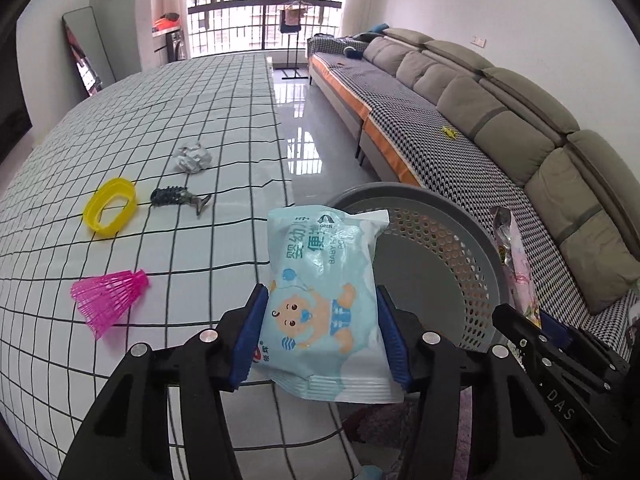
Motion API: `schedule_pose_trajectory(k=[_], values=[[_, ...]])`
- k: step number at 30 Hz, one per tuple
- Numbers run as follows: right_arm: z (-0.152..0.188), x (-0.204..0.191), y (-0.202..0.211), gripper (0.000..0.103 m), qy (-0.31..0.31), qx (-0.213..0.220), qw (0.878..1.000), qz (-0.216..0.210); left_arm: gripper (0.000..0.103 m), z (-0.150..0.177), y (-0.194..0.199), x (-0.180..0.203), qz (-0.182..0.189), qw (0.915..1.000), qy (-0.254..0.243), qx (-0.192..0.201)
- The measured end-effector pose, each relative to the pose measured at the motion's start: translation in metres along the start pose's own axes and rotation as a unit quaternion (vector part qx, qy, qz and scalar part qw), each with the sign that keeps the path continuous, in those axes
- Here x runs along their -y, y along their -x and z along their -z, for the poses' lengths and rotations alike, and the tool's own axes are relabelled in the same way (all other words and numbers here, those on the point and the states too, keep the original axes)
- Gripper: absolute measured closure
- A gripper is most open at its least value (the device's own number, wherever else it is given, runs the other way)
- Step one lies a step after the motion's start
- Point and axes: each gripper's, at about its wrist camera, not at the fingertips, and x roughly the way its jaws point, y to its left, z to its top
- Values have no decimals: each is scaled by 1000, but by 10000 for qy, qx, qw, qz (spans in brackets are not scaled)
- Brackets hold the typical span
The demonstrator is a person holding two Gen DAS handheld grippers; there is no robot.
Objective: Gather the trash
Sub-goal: 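Carry the wipes packet and snack bag together over the grey basket, then open both tools to drop the wipes and snack bag into the basket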
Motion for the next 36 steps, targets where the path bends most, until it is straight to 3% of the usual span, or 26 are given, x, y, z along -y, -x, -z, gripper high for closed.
schedule_pose_trajectory(k=[9,26,28,31,36], values=[[-8,27,-18,66,-145,-112,9998,-34,51,-12,-26,36,180,9991,-362,-158],[-21,36,-41,66,-114,-288,9994,-127,50,-20,-55,39,92,9985,-361,-406],[-22,36,-41,64,-95,-263,9995,-121,48,-20,-54,38,98,9986,-341,-402],[-23,36,-38,49,-112,-186,9997,-122,42,-22,-53,36,82,9988,-298,-388],[-24,34,-35,46,-153,-153,9997,-116,39,-22,-50,29,66,9991,-212,-355]])
